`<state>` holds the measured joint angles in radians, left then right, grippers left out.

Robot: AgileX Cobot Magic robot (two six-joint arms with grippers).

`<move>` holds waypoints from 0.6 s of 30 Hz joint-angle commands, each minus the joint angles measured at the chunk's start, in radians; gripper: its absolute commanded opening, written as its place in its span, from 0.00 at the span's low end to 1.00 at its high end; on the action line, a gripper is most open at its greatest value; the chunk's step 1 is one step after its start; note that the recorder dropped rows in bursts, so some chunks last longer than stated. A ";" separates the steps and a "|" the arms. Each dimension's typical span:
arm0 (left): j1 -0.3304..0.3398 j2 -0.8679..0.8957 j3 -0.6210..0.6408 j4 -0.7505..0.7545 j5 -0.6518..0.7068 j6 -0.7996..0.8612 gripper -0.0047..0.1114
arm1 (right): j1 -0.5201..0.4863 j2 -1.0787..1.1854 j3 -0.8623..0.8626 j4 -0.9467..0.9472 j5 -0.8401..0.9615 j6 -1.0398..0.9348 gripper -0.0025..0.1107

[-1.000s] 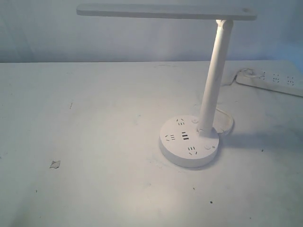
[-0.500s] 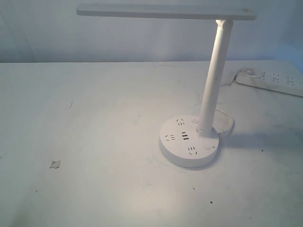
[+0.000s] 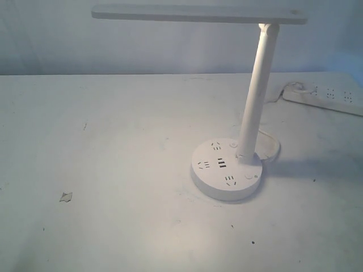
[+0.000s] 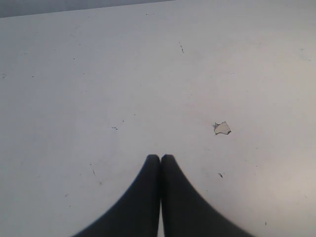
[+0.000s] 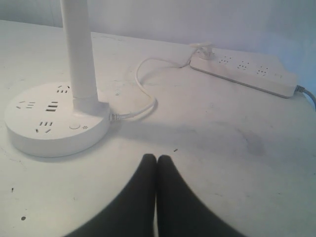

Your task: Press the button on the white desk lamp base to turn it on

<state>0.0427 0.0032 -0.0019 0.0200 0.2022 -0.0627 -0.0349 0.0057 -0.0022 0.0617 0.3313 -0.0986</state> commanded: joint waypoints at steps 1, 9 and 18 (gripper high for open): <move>-0.008 -0.003 0.002 -0.004 -0.001 0.000 0.04 | 0.004 -0.006 0.002 0.001 -0.011 0.001 0.02; -0.008 -0.003 0.002 -0.004 -0.001 0.000 0.04 | 0.004 -0.006 0.002 0.001 -0.011 0.001 0.02; 0.007 0.003 0.002 -0.004 -0.001 0.000 0.04 | 0.004 -0.006 0.002 0.001 -0.011 0.001 0.02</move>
<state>0.0451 0.0032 -0.0019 0.0200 0.2022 -0.0627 -0.0349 0.0057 -0.0022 0.0617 0.3313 -0.0986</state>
